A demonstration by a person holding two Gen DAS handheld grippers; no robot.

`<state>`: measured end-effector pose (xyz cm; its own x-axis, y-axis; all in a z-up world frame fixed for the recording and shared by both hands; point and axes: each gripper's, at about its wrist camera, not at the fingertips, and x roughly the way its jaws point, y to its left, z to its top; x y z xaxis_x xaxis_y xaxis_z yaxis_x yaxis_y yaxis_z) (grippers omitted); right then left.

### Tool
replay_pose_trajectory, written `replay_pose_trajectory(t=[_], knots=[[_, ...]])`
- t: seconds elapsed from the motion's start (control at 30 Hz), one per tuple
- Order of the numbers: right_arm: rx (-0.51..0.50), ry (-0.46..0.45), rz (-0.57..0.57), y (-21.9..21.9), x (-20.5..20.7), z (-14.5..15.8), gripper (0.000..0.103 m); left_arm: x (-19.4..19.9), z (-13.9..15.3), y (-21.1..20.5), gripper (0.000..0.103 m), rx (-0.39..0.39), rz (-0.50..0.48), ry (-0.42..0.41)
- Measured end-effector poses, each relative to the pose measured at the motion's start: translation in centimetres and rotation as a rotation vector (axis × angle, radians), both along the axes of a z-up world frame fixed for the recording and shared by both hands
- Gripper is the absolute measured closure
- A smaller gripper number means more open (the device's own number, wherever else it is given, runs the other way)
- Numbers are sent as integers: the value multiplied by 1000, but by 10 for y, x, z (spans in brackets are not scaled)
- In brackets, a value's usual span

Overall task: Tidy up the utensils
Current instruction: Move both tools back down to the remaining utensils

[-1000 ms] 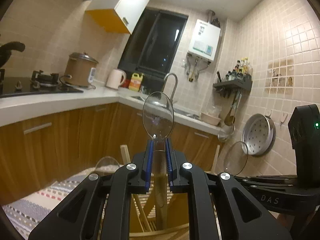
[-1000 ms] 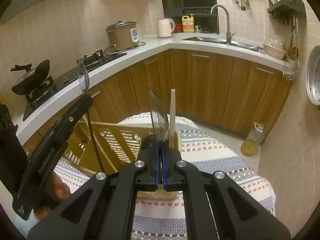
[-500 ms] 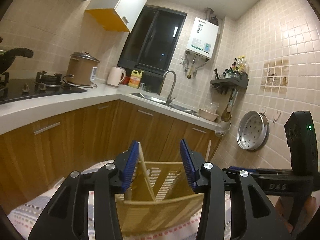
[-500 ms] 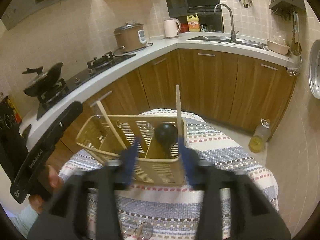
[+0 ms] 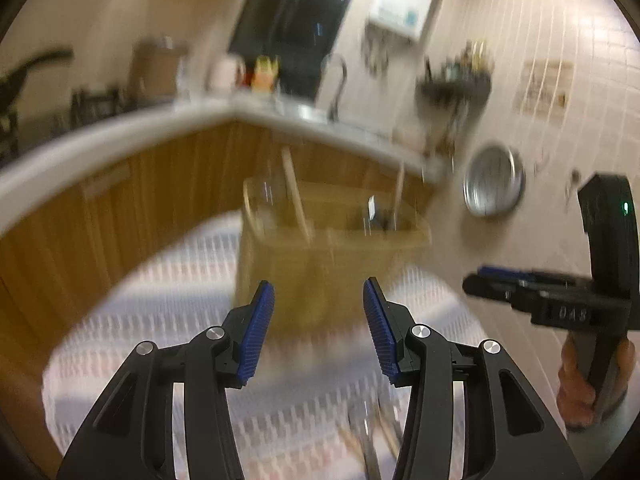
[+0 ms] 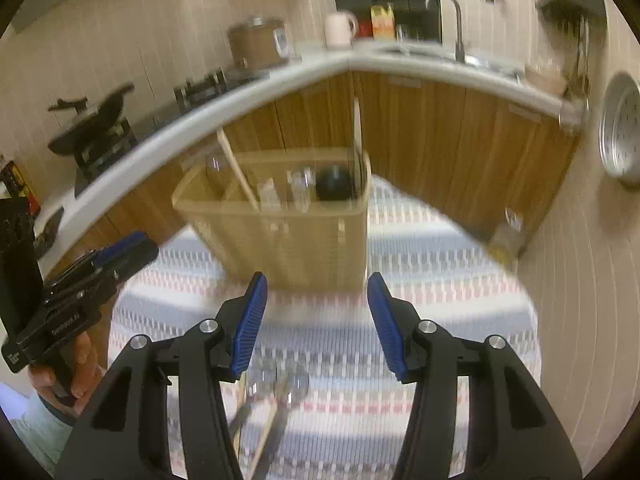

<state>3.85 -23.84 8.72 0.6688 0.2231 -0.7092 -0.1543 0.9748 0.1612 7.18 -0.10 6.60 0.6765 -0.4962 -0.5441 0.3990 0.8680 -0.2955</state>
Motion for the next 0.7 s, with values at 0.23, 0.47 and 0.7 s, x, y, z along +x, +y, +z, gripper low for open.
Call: replay_pose_trajectory(t=[0.23, 0.47, 0.7], knots=[[43, 204, 7, 2, -13, -48, 54, -13, -43, -17, 58, 104, -161, 232], [57, 296, 20, 10, -26, -77, 55, -35, -68, -37, 63, 222, -224, 278], [66, 361, 35, 17, -25, -93, 66, -44, -94, -47, 64, 265, -258, 359]])
